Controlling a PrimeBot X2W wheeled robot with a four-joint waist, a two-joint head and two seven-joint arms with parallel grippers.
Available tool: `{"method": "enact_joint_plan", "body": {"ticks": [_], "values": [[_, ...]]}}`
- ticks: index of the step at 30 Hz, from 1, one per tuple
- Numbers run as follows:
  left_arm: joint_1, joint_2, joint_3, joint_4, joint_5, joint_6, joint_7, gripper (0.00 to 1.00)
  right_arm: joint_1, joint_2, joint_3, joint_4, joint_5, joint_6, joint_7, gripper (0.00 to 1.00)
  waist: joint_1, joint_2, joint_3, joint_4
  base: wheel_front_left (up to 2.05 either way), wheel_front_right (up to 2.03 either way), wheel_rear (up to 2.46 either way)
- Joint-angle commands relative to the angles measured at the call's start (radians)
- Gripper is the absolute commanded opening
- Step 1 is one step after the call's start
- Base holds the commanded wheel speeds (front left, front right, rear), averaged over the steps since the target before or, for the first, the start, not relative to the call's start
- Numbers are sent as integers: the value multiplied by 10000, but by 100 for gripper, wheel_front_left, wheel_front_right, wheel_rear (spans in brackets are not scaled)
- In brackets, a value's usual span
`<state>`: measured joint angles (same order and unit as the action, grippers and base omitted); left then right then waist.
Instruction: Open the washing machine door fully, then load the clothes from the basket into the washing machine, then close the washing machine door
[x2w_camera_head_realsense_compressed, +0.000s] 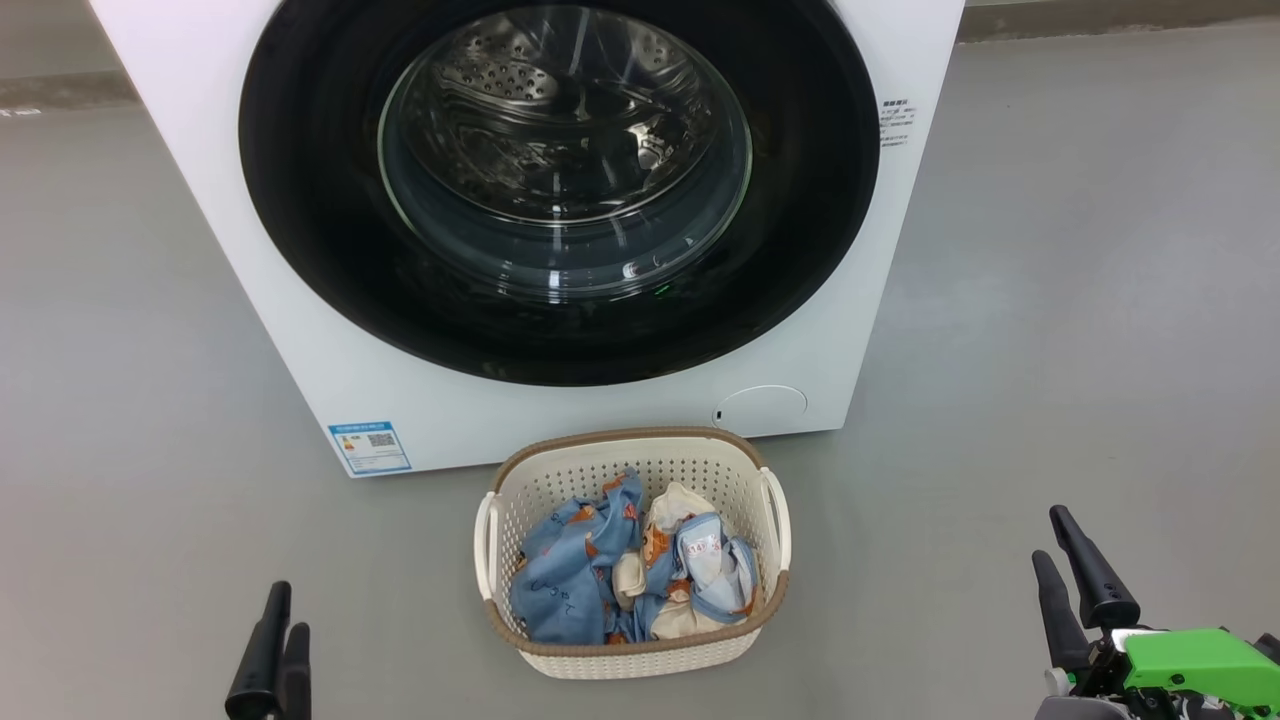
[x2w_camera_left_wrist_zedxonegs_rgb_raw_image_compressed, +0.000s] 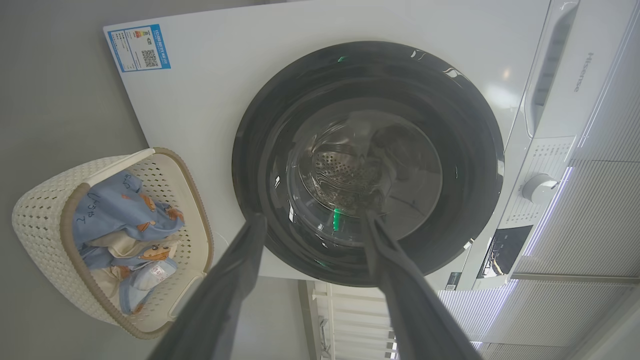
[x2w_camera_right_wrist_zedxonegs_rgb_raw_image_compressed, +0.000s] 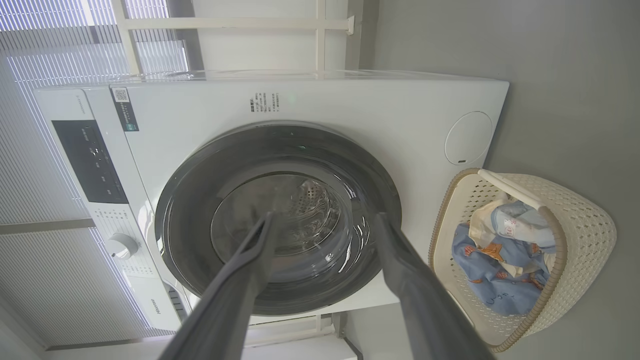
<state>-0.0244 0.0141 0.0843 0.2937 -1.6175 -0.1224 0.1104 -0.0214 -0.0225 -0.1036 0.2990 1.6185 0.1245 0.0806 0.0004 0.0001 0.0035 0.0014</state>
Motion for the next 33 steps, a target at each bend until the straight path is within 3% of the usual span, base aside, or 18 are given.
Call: {"method": "enact_joint_plan", "body": {"ticks": [1, 19, 33], "values": [[-347, 124, 56, -353, 27, -13, -75, 100, -384, -114, 41, -337, 14, 7, -88, 100, -2, -1, 6, 3, 0, 0, 0], [-470, 521, -279, -769, 733, -24, -680, 100, -627, -141, 497, -868, -967, 16, -646, 100, -3, -1, 31, 34, 0, 0, 0], [-599, 1084, -840, -945, 1801, -32, -1265, 100, -809, -160, 867, -1136, -2860, 23, -1028, 100, -3, -1, 24, 53, 0, 0, 0]]}}
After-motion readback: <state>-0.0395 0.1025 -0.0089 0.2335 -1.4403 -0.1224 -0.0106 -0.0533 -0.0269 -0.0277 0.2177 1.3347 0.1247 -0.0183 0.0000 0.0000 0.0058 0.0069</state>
